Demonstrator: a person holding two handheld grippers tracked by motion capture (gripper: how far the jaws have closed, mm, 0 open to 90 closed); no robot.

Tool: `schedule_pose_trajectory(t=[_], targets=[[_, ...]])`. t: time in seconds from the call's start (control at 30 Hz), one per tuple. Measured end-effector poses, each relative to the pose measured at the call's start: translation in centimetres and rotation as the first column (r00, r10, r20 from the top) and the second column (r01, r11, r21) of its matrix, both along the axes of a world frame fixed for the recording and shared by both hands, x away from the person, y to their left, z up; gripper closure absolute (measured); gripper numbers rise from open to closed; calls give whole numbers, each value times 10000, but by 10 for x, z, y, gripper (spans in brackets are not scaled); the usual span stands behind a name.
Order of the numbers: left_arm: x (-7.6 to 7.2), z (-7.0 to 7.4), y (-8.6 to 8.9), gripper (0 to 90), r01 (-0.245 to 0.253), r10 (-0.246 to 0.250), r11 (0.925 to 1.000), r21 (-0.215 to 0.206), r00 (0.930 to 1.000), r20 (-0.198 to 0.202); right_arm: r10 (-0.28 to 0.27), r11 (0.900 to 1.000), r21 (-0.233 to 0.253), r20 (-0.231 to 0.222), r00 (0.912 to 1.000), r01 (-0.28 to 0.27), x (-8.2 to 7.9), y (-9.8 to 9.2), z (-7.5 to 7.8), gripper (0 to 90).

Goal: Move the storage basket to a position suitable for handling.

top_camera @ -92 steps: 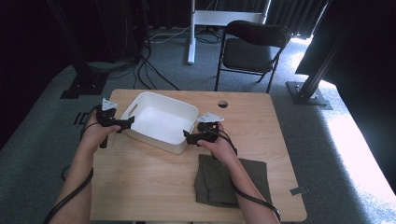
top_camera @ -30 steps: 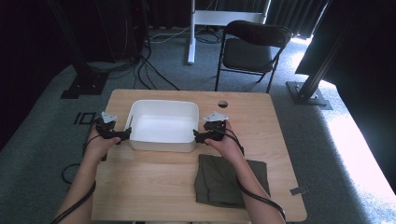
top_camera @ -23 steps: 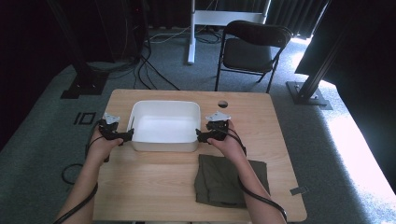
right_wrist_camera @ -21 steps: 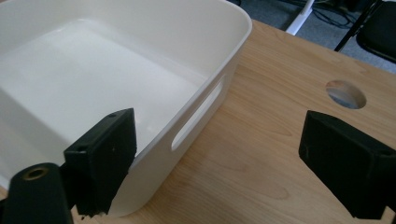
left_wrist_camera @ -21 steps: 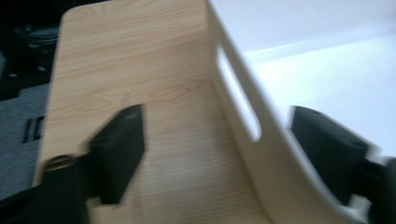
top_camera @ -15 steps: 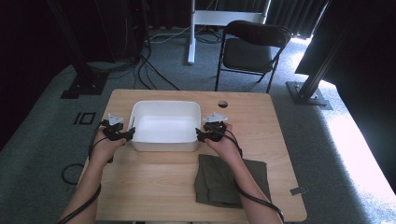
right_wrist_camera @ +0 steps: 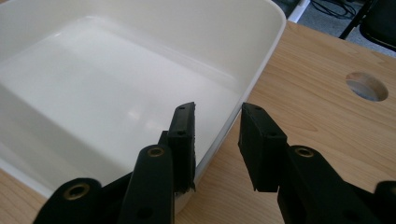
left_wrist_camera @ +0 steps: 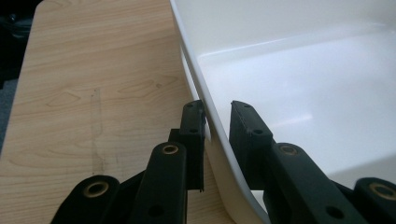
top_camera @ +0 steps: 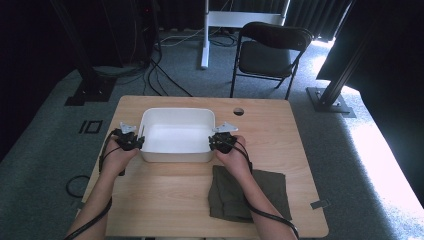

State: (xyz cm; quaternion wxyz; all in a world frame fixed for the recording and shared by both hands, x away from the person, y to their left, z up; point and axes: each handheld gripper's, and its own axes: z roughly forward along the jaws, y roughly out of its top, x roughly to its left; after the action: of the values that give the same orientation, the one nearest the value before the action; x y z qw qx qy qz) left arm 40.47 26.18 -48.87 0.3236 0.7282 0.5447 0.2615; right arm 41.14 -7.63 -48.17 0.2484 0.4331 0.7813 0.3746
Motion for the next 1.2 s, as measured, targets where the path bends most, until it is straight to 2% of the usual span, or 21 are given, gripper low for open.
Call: schedule_pose_trajectory(t=[0.37, 0.9, 1.2], targets=[[4, -1, -13, 770, -4, 4, 9999, -114, 10000, 12, -270, 9996, 57, -84, 9996, 270, 3, -10, 1, 688], [9, -1, -43, 766, 213, -212, 9997, -74, 9997, 144, -792, 9967, 170, -94, 9968, 794, 5, -40, 1, 717], [13, -1, -62, 758, 374, -371, 9990, -231, 9993, 103, -1216, 9920, 310, -208, 9924, 1222, 7, -58, 1, 735]])
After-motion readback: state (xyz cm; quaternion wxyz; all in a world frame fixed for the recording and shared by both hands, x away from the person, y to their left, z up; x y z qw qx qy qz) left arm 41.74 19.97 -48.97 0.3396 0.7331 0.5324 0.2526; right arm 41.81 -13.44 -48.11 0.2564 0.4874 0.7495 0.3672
